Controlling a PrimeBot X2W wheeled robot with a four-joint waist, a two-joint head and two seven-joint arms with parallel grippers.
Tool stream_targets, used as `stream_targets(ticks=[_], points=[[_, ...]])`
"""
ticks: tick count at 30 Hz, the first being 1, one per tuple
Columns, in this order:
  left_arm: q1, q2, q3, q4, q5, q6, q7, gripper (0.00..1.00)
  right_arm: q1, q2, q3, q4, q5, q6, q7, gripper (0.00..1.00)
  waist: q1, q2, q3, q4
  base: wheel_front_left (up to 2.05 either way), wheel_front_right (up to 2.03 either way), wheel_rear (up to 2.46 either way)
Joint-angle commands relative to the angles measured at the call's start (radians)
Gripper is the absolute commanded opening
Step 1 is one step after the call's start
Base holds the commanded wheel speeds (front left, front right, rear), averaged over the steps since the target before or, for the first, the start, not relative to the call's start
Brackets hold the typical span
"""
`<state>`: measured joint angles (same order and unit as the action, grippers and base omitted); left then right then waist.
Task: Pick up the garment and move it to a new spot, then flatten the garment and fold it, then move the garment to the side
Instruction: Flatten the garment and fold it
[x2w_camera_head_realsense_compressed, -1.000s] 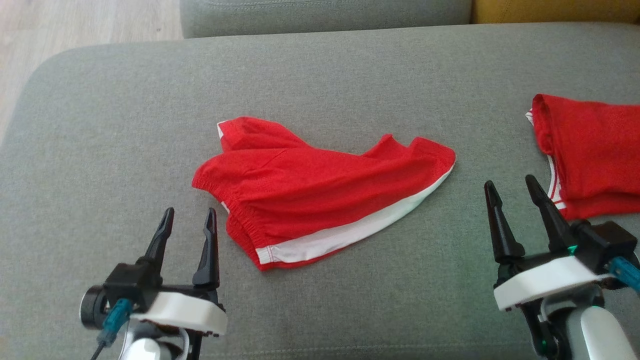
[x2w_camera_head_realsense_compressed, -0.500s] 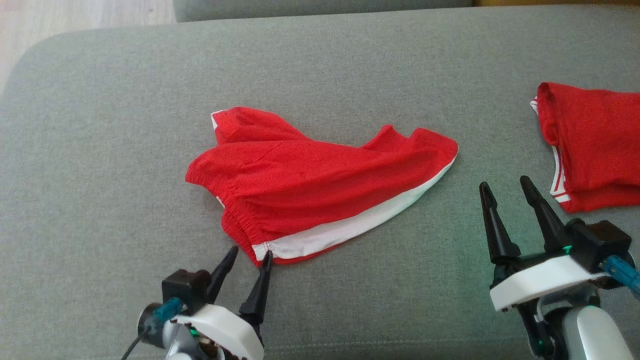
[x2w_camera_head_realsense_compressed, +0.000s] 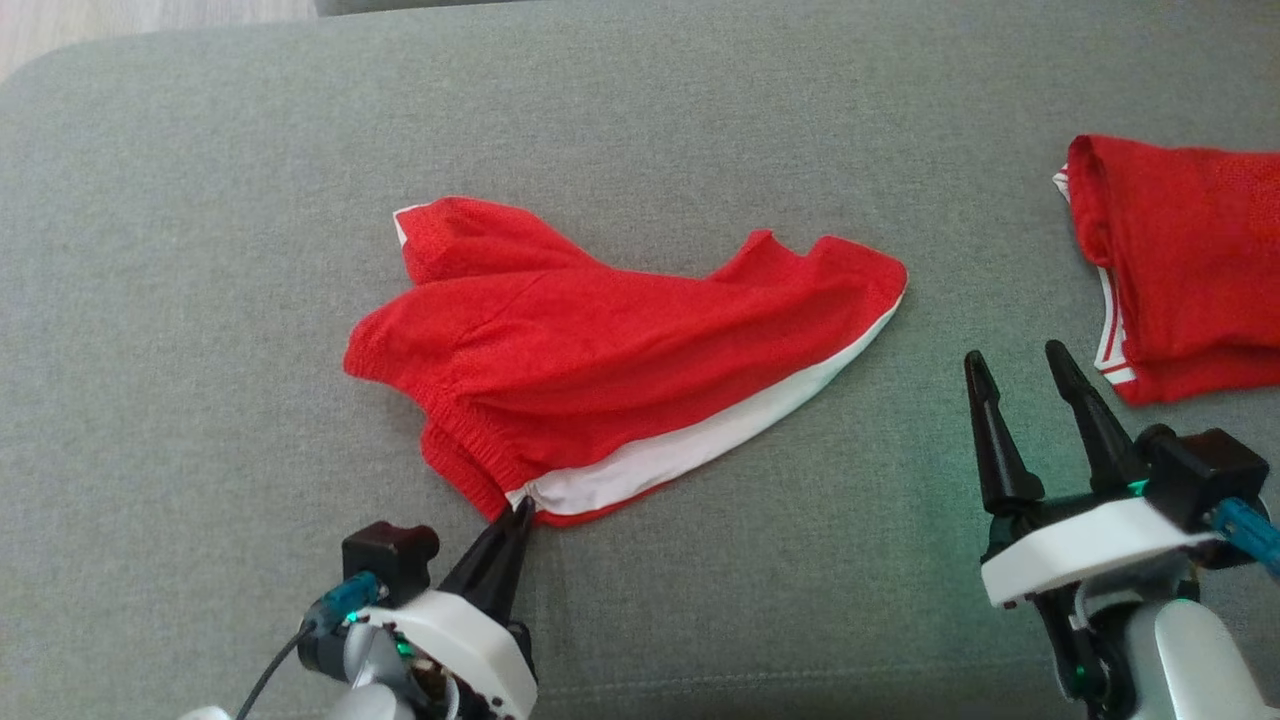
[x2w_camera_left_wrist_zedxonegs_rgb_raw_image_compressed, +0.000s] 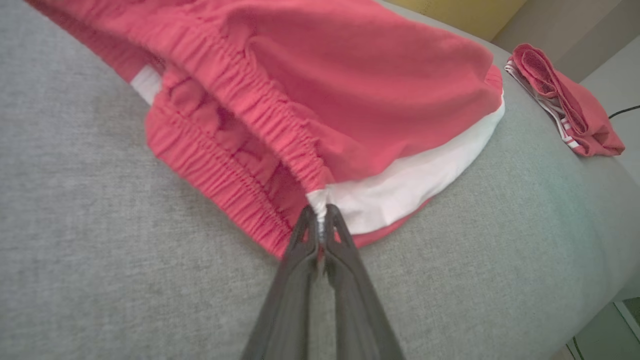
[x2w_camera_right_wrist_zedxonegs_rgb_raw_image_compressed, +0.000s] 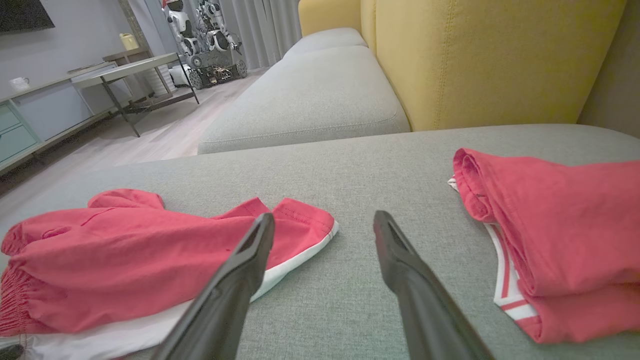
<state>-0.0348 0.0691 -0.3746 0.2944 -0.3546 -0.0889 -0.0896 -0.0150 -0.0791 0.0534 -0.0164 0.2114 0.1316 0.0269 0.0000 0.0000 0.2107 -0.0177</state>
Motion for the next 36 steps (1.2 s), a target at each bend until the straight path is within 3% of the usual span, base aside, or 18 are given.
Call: stream_targets(ticks=[1,6,13,24,25,26,27,28,36], points=[[-0.045,0.004,0.029,-0.024,-0.001,0.001,-0.017,0.0,-0.036,-0.002,0.012,-0.024,0.011,-0.001,-0.007,1.0,0.0,0.0,0.002,0.001,0.0,0.0,0.0],[-0.054,0.013,0.037,-0.022,0.0,0.009,-0.031,0.0,-0.057,-0.009,-0.024,0.018,0.02,-0.001,-0.004,1.0,0.0,0.0,0.005,0.005,0.0,0.0,0.0],[-0.104,0.017,0.04,-0.031,0.005,0.014,-0.047,0.0,-0.182,-0.04,-0.087,0.173,0.017,-0.001,0.005,1.0,0.0,0.0,0.048,0.044,0.0,0.0,0.0],[-0.18,0.007,0.008,-0.004,0.006,0.004,-0.081,0.0,-0.356,-0.072,0.018,0.481,0.043,-0.001,0.02,1.0,0.0,0.0,0.105,0.102,0.0,0.0,0.0],[-0.183,0.006,0.007,-0.001,0.004,0.004,-0.086,0.0,-0.36,-0.073,0.021,0.501,0.047,-0.001,0.021,0.7,0.0,0.0,0.106,0.103,0.0,0.0,0.0],[-0.185,0.005,0.007,0.002,0.003,0.005,-0.09,0.0,-0.363,-0.073,0.022,0.519,0.05,-0.001,0.023,0.47,0.0,0.0,0.106,0.104,0.0,0.0,0.0],[-0.186,0.005,0.007,0.004,0.002,0.005,-0.093,0.0,-0.367,-0.07,0.022,0.533,0.059,-0.001,0.02,0.31,0.0,0.0,0.106,0.103,0.0,0.0,0.0],[-0.188,0.006,0.007,0.006,0.002,0.006,-0.097,0.0,-0.37,-0.068,0.022,0.545,0.07,-0.001,0.016,0.0,0.0,0.0,0.106,0.103,0.0,0.0,0.0],[-0.198,0.025,0.025,-0.025,0.015,0.026,-0.133,0.0,-0.378,-0.079,0.037,0.521,0.118,-0.001,-0.038,0.0,0.0,0.0,0.084,0.081,0.0,0.0,0.0]])
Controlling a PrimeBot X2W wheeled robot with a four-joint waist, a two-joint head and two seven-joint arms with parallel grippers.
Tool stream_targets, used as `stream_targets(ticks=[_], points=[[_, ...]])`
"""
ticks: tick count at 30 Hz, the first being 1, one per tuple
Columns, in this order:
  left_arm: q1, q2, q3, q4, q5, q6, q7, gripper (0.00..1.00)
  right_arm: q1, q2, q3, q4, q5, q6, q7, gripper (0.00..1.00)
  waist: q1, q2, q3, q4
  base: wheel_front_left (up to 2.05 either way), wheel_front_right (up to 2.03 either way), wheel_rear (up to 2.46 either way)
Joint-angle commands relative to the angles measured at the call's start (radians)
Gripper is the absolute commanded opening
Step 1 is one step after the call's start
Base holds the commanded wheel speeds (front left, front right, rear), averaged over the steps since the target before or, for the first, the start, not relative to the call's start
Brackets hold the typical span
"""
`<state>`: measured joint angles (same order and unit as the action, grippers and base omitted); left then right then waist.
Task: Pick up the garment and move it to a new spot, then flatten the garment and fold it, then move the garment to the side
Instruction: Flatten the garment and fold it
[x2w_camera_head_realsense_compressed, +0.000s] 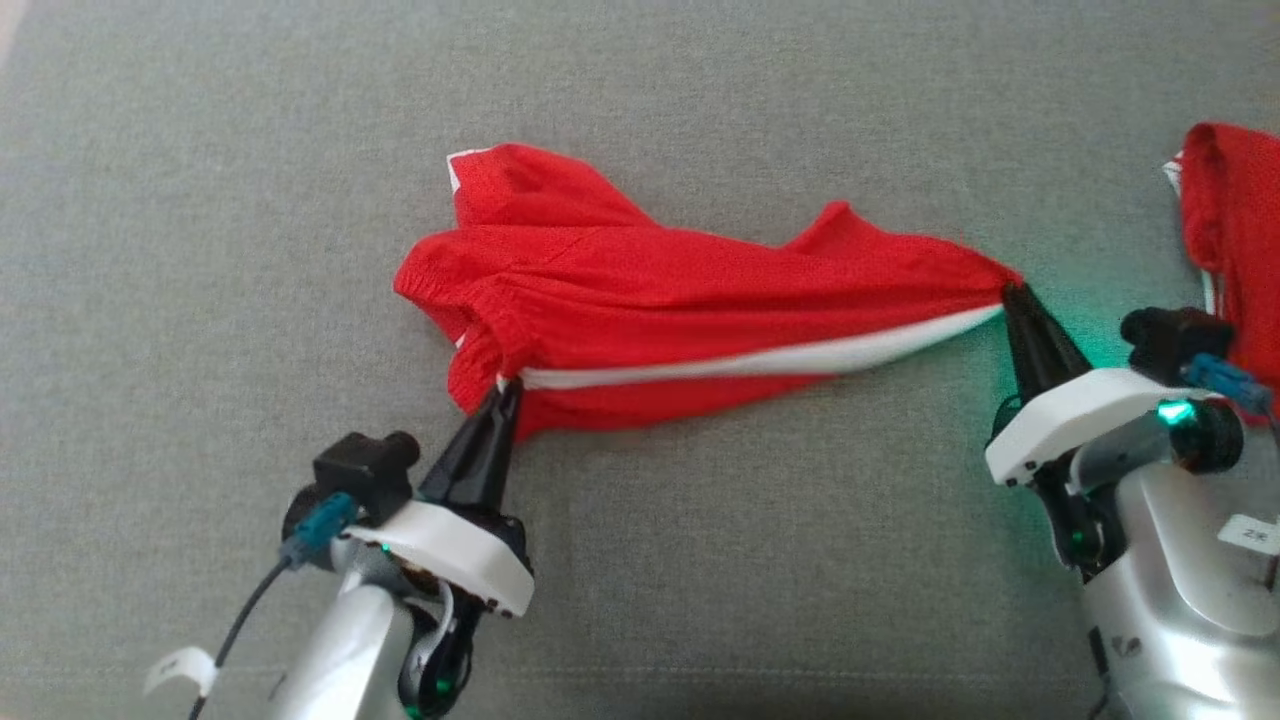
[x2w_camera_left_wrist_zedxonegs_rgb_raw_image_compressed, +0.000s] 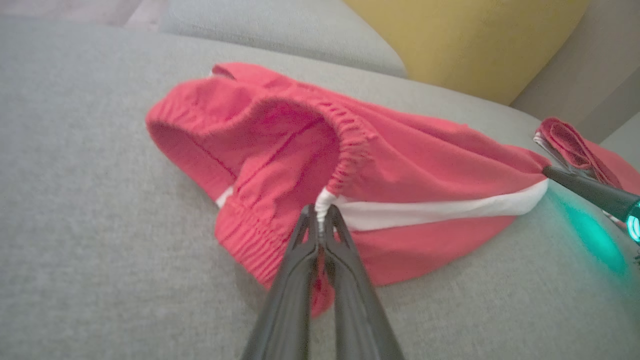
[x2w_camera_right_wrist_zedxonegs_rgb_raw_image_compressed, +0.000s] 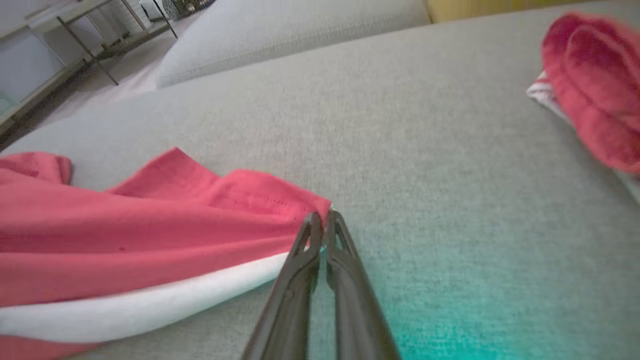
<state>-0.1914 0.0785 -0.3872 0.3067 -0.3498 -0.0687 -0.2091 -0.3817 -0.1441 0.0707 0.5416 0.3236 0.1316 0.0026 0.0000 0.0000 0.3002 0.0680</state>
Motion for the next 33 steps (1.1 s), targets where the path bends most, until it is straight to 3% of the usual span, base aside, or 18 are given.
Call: stream_targets(ticks=[1,13,21,28,33], points=[[-0.042,0.019,0.041,-0.051,0.012,0.009,-0.018,0.0,-0.01,-0.018,0.02,-0.058,0.009,-0.001,-0.02,0.0,0.0,0.0,-0.012,-0.007,0.0,0.0,0.0],[-0.065,0.087,0.084,-0.304,0.053,0.057,-0.013,0.0,0.026,-0.041,-0.038,-0.445,0.006,-0.001,0.022,0.0,0.0,0.0,-0.111,-0.04,0.0,0.0,0.0],[-0.178,0.171,0.138,-0.588,0.105,0.084,0.084,0.0,0.028,-0.044,-0.133,-0.843,-0.03,-0.001,0.141,0.0,0.0,0.0,-0.184,-0.059,0.0,0.0,0.0],[-0.243,0.208,0.172,-0.725,0.13,0.102,0.144,0.0,0.011,-0.013,-0.194,-1.041,-0.052,-0.001,0.215,0.0,0.0,0.0,-0.215,-0.076,0.0,0.0,0.0],[-0.256,0.208,0.179,-0.762,0.123,0.112,0.167,0.0,0.0,0.017,-0.221,-1.089,-0.054,-0.001,0.249,0.0,0.0,0.0,-0.212,-0.085,0.0,0.0,0.0]])
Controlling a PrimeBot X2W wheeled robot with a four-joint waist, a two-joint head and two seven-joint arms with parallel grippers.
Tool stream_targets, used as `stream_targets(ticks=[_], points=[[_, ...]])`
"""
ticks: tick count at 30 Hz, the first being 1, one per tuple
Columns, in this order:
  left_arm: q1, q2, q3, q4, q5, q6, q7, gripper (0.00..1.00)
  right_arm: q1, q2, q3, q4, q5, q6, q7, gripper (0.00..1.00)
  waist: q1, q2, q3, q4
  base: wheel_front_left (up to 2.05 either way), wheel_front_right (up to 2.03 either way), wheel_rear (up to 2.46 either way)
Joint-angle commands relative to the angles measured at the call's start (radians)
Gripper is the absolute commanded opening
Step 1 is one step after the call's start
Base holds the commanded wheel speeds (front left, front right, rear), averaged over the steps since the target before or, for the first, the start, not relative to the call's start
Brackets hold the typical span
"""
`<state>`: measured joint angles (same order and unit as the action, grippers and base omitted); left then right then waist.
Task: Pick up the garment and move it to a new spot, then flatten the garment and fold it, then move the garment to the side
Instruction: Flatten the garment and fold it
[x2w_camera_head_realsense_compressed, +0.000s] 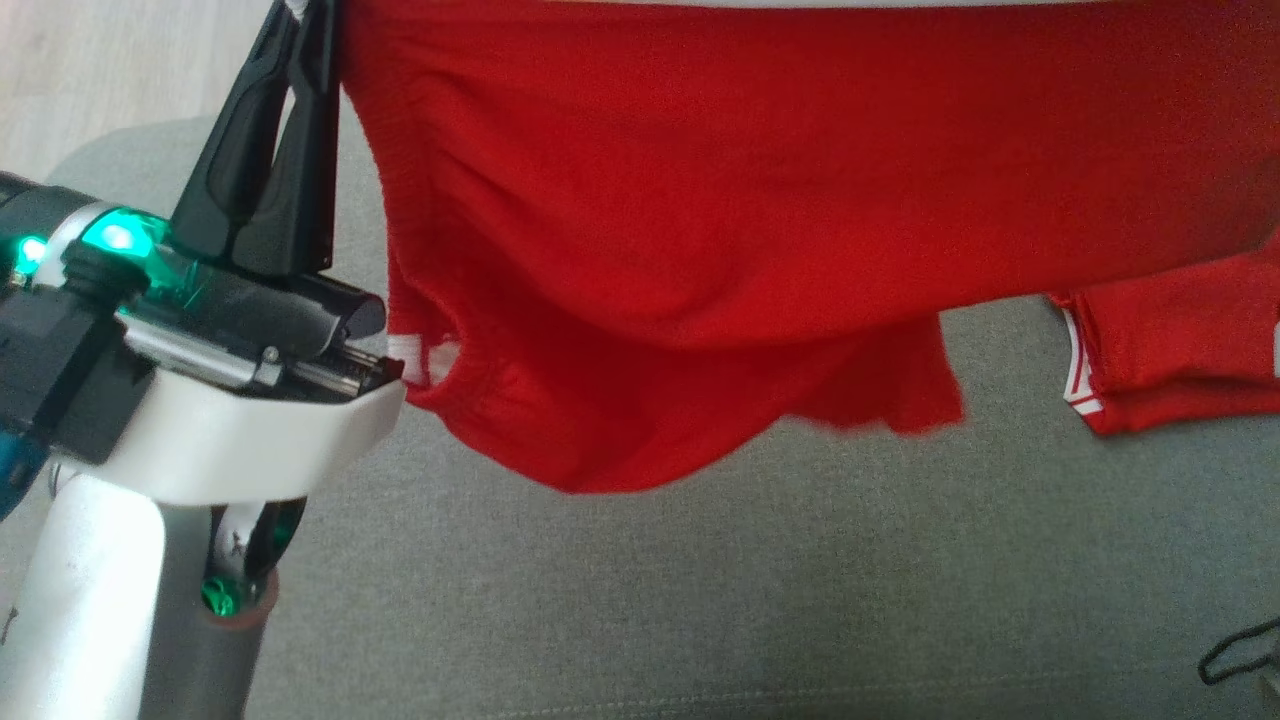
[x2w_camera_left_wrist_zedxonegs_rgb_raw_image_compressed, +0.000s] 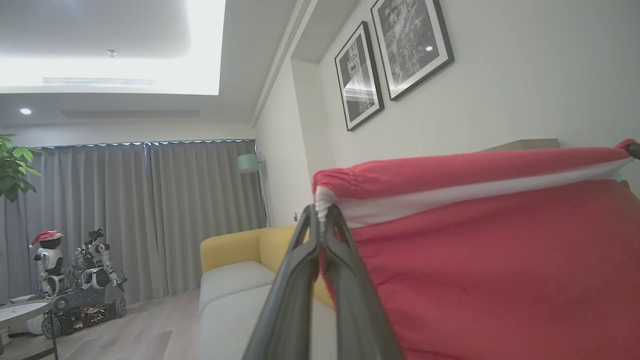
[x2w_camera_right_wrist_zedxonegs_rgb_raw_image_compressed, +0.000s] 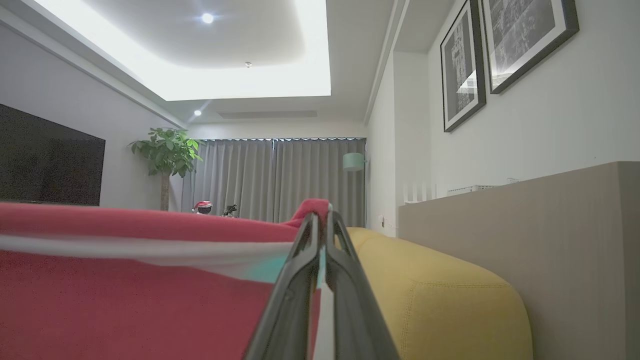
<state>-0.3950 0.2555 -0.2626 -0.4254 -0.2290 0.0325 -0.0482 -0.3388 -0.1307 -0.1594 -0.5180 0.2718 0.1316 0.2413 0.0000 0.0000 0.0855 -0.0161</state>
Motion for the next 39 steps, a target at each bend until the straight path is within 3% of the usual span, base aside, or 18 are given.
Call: stream_targets(ticks=[1,8,12,17,18,22,23,26,33,39], points=[[-0.054,0.03,0.056,-0.029,0.001,0.012,0.007,0.0,-0.045,0.008,0.009,-0.028,0.001,-0.001,0.015,0.0,0.0,0.0,0.006,-0.002,0.0,0.0,0.0],[-0.122,-0.01,0.054,0.03,-0.042,0.01,-0.028,0.0,-0.098,0.025,0.007,0.047,0.033,-0.001,0.027,0.0,0.0,0.0,0.052,0.002,0.0,0.0,0.0],[-0.241,-0.038,0.045,0.144,-0.085,-0.026,-0.052,0.0,-0.217,0.019,0.009,0.173,0.069,-0.001,0.007,0.0,0.0,0.0,0.108,0.003,0.0,0.0,0.0],[-0.487,-0.081,0.05,0.413,-0.138,-0.083,-0.104,0.0,-0.467,0.008,0.044,0.436,0.12,-0.001,-0.058,0.0,0.0,0.0,0.192,0.005,0.0,0.0,0.0],[-0.588,-0.103,0.057,0.54,-0.164,-0.104,-0.141,0.0,-0.575,0.011,0.07,0.564,0.131,-0.001,-0.099,0.0,0.0,0.0,0.222,0.004,0.0,0.0,0.0],[-0.747,-0.122,0.064,0.829,-0.183,-0.128,-0.183,0.0,-0.75,0.023,0.133,0.83,0.141,-0.001,-0.202,0.0,0.0,0.0,0.254,0.001,0.0,0.0,0.0],[-0.747,-0.122,0.064,0.829,-0.183,-0.128,-0.183,0.0,-0.75,0.023,0.133,0.83,0.141,-0.001,-0.202,0.0,0.0,0.0,0.254,0.001,0.0,0.0,0.0],[-0.826,-0.131,0.07,1.03,-0.191,-0.139,-0.2,0.0,-0.842,0.039,0.204,1.02,0.147,-0.001,-0.264,0.0,0.0,0.0,0.276,-0.009,0.0,0.0,0.0],[-0.852,-0.169,0.069,1.379,-0.224,-0.152,-0.212,0.0,-0.879,0.066,0.376,1.377,0.176,-0.001,-0.344,0.0,0.0,0.0,0.322,-0.013,0.0,0.0,0.0],[-0.776,-0.193,0.049,1.52,-0.239,-0.159,-0.213,0.0,-0.804,0.071,0.486,1.551,0.203,-0.001,-0.396,0.0,0.0,0.0,0.348,-0.005,0.0,0.0,0.0]])
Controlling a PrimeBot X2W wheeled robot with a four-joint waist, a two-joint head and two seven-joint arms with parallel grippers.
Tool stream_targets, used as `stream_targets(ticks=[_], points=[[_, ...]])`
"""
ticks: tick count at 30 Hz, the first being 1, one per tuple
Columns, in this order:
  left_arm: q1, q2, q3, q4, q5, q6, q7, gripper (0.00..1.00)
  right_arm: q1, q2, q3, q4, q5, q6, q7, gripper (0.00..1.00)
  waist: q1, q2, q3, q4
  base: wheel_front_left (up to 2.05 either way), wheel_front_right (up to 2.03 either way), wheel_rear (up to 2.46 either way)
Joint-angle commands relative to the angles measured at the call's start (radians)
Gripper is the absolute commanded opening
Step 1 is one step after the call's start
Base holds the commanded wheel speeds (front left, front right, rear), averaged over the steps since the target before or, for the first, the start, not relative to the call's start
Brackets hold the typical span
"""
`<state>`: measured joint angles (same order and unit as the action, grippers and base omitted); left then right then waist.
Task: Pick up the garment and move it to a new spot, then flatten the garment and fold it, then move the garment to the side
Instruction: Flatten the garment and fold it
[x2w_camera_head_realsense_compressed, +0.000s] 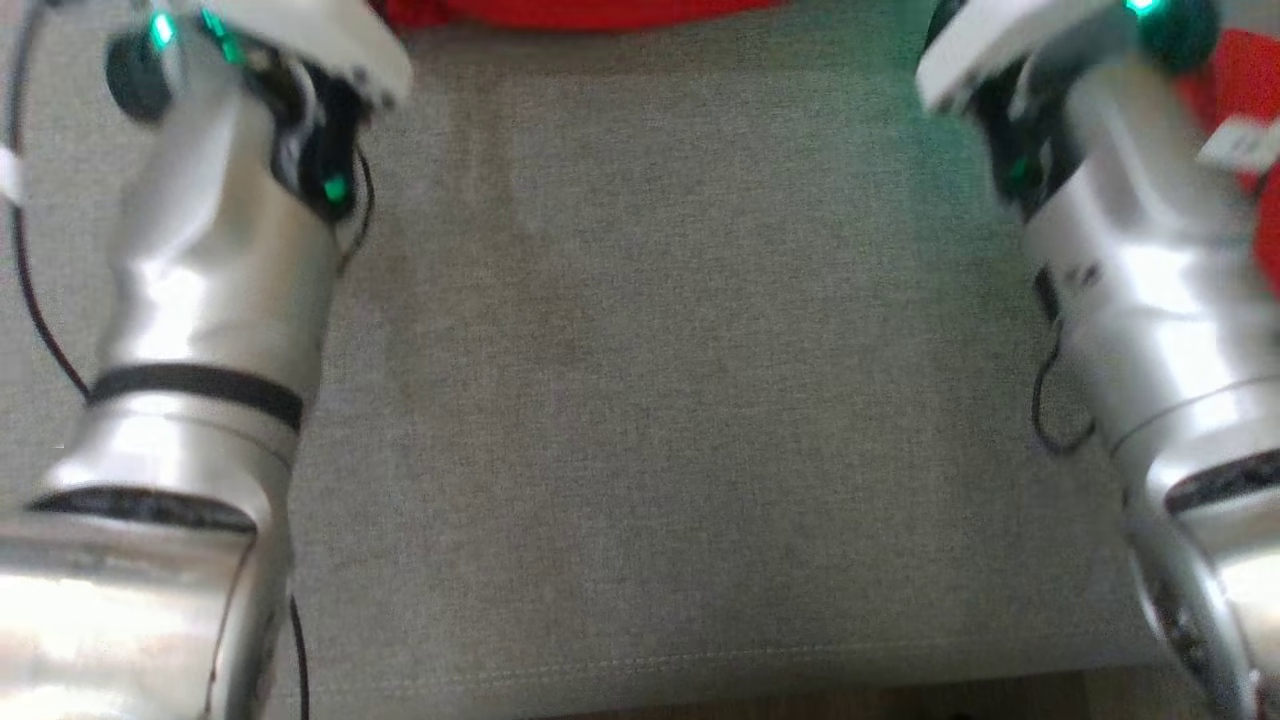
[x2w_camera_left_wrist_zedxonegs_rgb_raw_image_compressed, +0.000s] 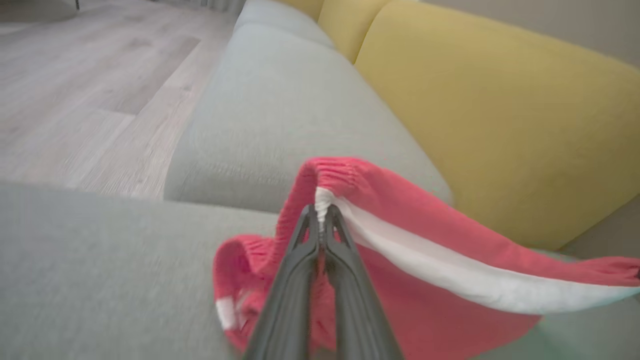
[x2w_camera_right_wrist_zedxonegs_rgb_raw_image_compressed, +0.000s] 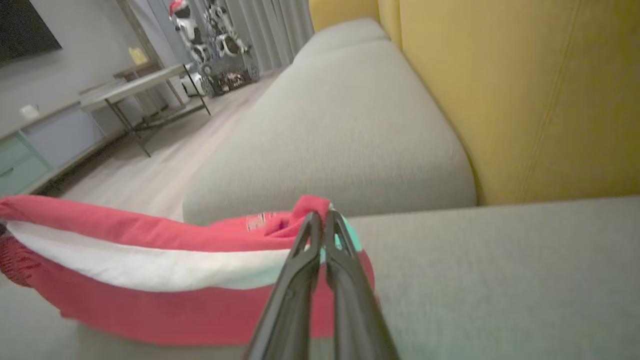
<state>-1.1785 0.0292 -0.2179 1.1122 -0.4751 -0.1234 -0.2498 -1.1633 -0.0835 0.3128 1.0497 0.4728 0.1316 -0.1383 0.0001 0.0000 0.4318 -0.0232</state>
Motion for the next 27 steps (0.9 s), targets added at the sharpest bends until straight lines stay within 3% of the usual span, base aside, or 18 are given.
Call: stream_targets(ticks=[1,5,14,27], points=[[0.028,0.031,0.002,-0.012,0.01,-0.003,-0.012,0.0,0.039,0.024,0.03,0.003,0.001,-0.001,-0.028,0.0,-0.0001,0.0,0.003,0.003,0.0,0.0,0.0],[0.132,0.026,-0.002,-0.054,0.041,0.017,-0.012,0.0,0.115,0.017,0.07,0.04,0.016,-0.001,-0.079,0.0,-0.0001,0.0,0.007,0.008,0.0,0.0,0.0],[0.494,0.022,0.051,-0.362,0.104,0.048,-0.012,0.0,0.369,-0.008,0.09,-0.046,0.077,-0.001,-0.122,0.0,-0.0001,0.0,-0.047,0.003,0.0,0.0,0.0],[1.003,0.021,0.036,-0.74,0.16,0.065,-0.012,0.0,0.906,-0.038,-0.075,-0.464,-0.008,-0.001,-0.106,0.0,-0.0001,0.0,-0.183,0.012,0.0,0.0,0.0]])
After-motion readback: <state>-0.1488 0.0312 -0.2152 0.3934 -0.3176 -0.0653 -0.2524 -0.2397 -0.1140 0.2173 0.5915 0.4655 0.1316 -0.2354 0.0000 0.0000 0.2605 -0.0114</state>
